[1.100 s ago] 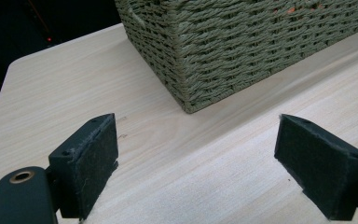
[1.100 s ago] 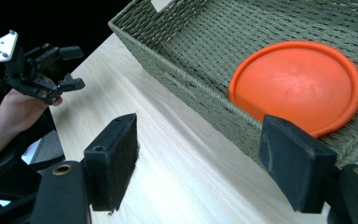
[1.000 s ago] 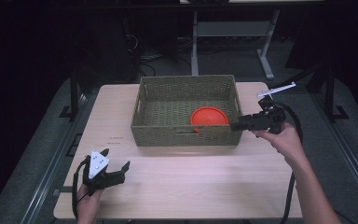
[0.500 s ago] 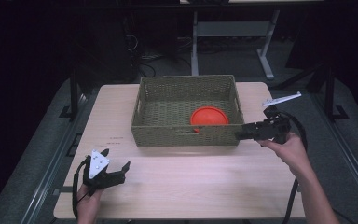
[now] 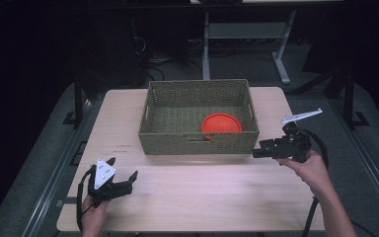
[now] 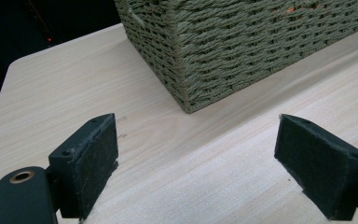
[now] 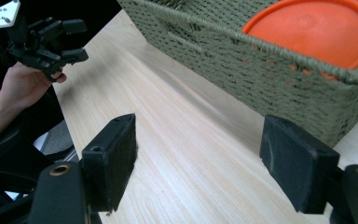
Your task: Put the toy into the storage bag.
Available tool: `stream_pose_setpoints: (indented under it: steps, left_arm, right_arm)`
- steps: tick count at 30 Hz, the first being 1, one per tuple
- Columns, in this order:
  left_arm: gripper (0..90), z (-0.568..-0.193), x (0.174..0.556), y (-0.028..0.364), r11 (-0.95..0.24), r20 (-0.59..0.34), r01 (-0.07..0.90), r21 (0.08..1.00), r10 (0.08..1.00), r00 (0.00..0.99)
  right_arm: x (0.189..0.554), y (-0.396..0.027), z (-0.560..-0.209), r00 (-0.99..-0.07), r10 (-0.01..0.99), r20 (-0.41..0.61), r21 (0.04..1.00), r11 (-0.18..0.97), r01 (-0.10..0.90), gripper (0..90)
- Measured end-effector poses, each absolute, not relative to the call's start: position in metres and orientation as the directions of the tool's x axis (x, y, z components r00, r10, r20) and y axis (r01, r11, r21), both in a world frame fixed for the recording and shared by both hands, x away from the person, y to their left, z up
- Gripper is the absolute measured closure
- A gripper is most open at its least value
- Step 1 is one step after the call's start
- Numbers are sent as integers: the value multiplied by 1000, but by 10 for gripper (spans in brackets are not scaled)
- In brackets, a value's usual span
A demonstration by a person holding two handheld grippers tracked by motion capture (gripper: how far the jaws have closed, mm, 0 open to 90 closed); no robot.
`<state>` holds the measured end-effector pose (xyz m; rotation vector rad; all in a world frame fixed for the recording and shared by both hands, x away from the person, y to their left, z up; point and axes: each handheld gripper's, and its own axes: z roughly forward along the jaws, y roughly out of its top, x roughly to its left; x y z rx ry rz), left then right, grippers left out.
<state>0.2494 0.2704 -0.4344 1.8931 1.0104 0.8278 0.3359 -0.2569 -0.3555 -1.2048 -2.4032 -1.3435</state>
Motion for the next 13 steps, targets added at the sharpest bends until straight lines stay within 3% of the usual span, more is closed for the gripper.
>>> stream_pose_setpoints:
  steps: [13]
  left_arm:
    - [128, -435, 250, 271, -344, 166, 330, 879, 870, 463]
  right_arm:
    - [311, -261, -371, -695, 568, 441, 693, 276, 666, 260]
